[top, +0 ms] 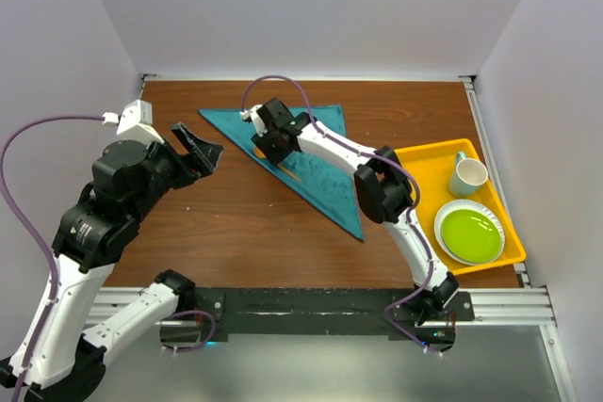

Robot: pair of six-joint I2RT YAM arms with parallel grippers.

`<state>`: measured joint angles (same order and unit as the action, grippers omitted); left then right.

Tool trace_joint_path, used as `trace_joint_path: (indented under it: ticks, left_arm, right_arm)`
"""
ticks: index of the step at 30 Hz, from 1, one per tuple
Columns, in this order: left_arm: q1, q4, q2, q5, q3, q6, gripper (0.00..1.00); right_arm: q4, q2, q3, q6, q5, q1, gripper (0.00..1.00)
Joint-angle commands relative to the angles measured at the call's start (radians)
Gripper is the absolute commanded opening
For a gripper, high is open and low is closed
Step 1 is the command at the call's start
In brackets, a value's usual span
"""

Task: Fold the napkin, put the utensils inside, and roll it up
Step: Place the utensil onto the napkin, then fold the napkin

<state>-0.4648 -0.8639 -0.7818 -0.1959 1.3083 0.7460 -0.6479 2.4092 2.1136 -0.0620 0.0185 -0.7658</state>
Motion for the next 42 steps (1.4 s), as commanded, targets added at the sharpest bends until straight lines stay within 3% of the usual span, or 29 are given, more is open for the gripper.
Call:
trace_joint_path:
  ticks: [1,5,10,12,16,21,24,26,30,42]
  left_arm:
    - [0.0,0.068,-0.028,-0.029,-0.047,0.05,0.85]
    - [0.002,0.14,-0.053,-0.128,-0.142,0.145,0.88]
    - [0.044,0.406,-0.143,-0.175,-0.276,0.172,0.84]
    - [0.116,0.512,-0.235,-0.107,-0.282,0.171,0.84]
    - [0.239,0.658,-0.402,0.007,-0.279,0.214,0.8]
    - [0.414,0.915,-0.647,0.114,-0.29,0.207,0.79]
    - [0.523,1.081,-0.802,0.247,-0.278,0.185,0.61]
    - [0.563,1.213,-0.879,0.318,-0.261,0.193,0.56]
    - [0.629,1.296,-1.116,0.496,-0.158,0.182,0.58]
    - [0.687,1.319,-1.441,0.547,0.088,0.133,0.47]
  right_arm:
    - [-0.059,-0.135,0.095,0.14,0.038,-0.003,0.46]
    - [-0.151,-0.273,0.033,0.252,-0.011,0.003,0.52]
    - [-0.353,-0.433,-0.061,0.315,-0.072,0.006,0.62]
    - [-0.398,-0.491,-0.113,0.295,-0.081,0.008,0.63]
    - [-0.333,-0.7,-0.39,0.28,-0.06,0.013,0.64]
    - [-0.299,-0.899,-0.546,0.264,-0.075,0.046,0.65]
    - [-0.286,-0.961,-0.604,0.274,-0.106,0.08,0.65]
    - [-0.282,-0.979,-0.636,0.278,-0.112,0.103,0.65]
    - [-0.292,-0.992,-0.652,0.28,-0.097,0.141,0.65]
    - [-0.312,-0.915,-0.567,0.284,-0.1,0.227,0.66]
